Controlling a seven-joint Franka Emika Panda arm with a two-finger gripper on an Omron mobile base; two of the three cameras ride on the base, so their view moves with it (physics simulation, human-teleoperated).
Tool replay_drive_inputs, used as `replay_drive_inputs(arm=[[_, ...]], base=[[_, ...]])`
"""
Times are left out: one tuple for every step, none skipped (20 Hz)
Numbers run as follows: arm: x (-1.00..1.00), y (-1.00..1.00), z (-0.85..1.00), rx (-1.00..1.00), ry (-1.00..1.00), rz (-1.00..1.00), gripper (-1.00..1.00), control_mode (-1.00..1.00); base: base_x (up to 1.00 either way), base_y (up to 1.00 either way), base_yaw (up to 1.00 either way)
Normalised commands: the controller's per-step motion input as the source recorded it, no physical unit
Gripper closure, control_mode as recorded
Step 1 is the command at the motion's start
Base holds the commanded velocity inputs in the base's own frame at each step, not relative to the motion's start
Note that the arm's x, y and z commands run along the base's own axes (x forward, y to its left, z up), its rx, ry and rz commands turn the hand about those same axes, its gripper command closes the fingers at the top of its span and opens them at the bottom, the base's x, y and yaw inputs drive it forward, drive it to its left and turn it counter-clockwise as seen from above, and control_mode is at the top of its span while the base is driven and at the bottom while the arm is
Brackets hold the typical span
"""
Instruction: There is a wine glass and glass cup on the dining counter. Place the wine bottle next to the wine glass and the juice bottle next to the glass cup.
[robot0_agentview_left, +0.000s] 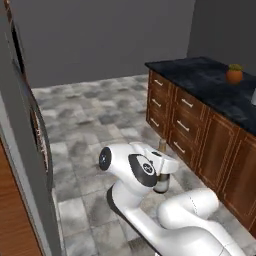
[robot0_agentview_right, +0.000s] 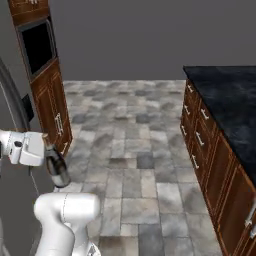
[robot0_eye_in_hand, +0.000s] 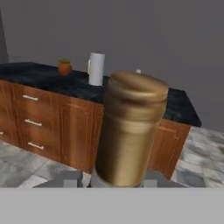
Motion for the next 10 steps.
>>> replay_drive_inputs(arm=[[0.00, 0.00, 0.00, 0.00, 0.00, 0.00, 1.00, 1.00], [0.00, 0.00, 0.00, 0.00, 0.00, 0.00, 1.00, 1.00], [0.00, 0.00, 0.00, 0.00, 0.00, 0.00, 1.00, 1.00], [0.00, 0.00, 0.00, 0.00, 0.00, 0.00, 1.00, 1.00], [0.00, 0.00, 0.00, 0.00, 0.00, 0.00, 1.00, 1.00], [0.00, 0.00, 0.00, 0.00, 0.00, 0.00, 1.00, 1.00], [0.00, 0.00, 0.00, 0.00, 0.00, 0.00, 1.00, 1.00], [0.00, 0.00, 0.00, 0.00, 0.00, 0.00, 1.00, 1.00], [0.00, 0.00, 0.00, 0.00, 0.00, 0.00, 1.00, 1.00], [0.00, 0.00, 0.00, 0.00, 0.00, 0.00, 1.00, 1.00]], base=[[0.00, 0.11, -0.92], [0.00, 0.11, -0.92], [0.00, 0.11, -0.93], [0.00, 0.10, -0.93], [0.00, 0.10, -0.93], [0.00, 0.10, -0.94], [0.00, 0.09, -0.95], [0.00, 0.09, -0.97], [0.00, 0.08, -0.97], [0.00, 0.08, -0.97]])
